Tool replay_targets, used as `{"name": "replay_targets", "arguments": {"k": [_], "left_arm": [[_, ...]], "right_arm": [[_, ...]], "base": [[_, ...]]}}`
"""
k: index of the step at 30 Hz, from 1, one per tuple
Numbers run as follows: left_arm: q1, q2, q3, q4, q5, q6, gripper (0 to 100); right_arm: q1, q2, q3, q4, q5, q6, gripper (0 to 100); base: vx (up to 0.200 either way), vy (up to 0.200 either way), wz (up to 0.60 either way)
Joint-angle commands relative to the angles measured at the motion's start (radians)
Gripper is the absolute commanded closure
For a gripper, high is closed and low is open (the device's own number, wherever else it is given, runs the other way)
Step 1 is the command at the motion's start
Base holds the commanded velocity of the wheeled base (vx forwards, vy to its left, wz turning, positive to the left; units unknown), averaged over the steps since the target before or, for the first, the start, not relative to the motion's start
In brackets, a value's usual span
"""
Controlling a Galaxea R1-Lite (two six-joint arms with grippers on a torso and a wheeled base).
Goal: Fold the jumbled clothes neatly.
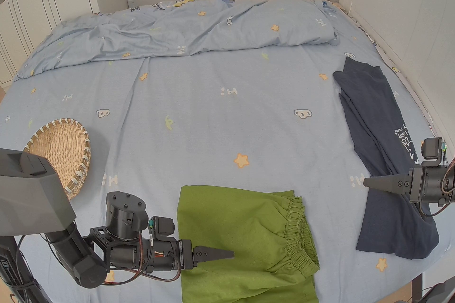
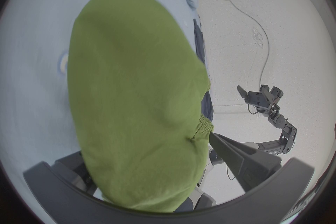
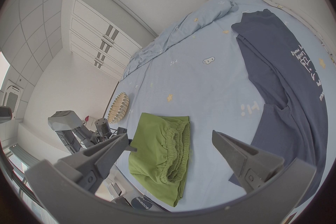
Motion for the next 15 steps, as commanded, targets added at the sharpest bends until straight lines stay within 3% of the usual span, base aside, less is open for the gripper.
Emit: {"name": "replay_targets", "arguments": {"k": [1,15], "left_arm": [[-0.012,0.063,0.032,-0.011,0.001,-0.012,0],[-0.014,0.094,-0.003,-0.021,0.010,-0.010,0]], "right_arm": [[0.001,-0.002,0.000,-0.001,0.000,0.000,0],[0.003,-0.009,0.000,0.000,0.000,0.000,0]], "base": [[0.000,0.000,0.00],[0.000,0.000,0.00]]}}
